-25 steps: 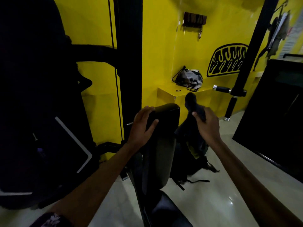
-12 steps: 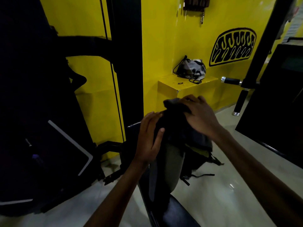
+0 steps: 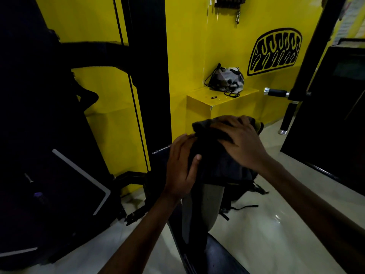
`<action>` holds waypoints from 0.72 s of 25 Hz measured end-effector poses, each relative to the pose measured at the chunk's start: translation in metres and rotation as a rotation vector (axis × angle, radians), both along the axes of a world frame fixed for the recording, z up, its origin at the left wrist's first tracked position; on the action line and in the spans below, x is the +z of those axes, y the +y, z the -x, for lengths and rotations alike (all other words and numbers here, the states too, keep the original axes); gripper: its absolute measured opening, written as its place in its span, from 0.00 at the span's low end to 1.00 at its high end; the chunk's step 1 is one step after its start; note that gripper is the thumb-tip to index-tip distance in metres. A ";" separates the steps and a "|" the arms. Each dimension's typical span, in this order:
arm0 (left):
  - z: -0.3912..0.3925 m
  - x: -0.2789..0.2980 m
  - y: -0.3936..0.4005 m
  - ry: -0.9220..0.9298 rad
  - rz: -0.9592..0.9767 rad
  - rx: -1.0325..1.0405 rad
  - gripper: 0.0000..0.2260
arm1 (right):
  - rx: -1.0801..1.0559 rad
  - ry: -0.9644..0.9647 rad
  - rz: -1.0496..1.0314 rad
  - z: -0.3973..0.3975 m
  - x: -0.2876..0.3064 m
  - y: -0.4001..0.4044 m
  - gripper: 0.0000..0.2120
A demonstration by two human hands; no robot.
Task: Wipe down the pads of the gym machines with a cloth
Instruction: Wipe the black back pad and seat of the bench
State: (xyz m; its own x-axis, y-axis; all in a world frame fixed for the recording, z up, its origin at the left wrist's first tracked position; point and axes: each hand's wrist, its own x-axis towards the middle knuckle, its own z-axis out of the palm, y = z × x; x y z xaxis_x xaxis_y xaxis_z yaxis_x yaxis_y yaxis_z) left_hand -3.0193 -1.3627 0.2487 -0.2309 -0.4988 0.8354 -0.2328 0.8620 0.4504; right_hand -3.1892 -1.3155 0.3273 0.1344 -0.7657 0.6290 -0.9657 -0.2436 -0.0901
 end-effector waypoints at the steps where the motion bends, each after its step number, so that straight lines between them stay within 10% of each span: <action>1: 0.001 0.001 0.002 -0.004 0.001 -0.004 0.18 | -0.051 -0.117 -0.015 0.007 0.001 -0.007 0.26; 6: -0.004 0.037 -0.004 0.102 -0.082 -0.061 0.11 | -0.084 -0.642 0.164 -0.005 -0.029 -0.016 0.20; 10: 0.001 0.069 -0.026 -0.297 0.039 -0.091 0.17 | -0.048 -1.151 0.214 -0.009 -0.043 -0.002 0.14; 18: 0.002 0.071 -0.033 -0.445 -0.089 -0.293 0.20 | -0.374 -1.443 0.530 -0.086 -0.109 0.080 0.15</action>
State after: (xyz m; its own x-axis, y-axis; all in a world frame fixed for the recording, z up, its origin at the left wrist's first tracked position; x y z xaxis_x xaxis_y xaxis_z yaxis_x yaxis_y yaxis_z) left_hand -3.0210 -1.3960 0.3201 -0.6930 -0.4243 0.5829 -0.1727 0.8826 0.4373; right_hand -3.1036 -1.2354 0.2185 -0.9273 -0.2777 0.2509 -0.1562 -0.3222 -0.9337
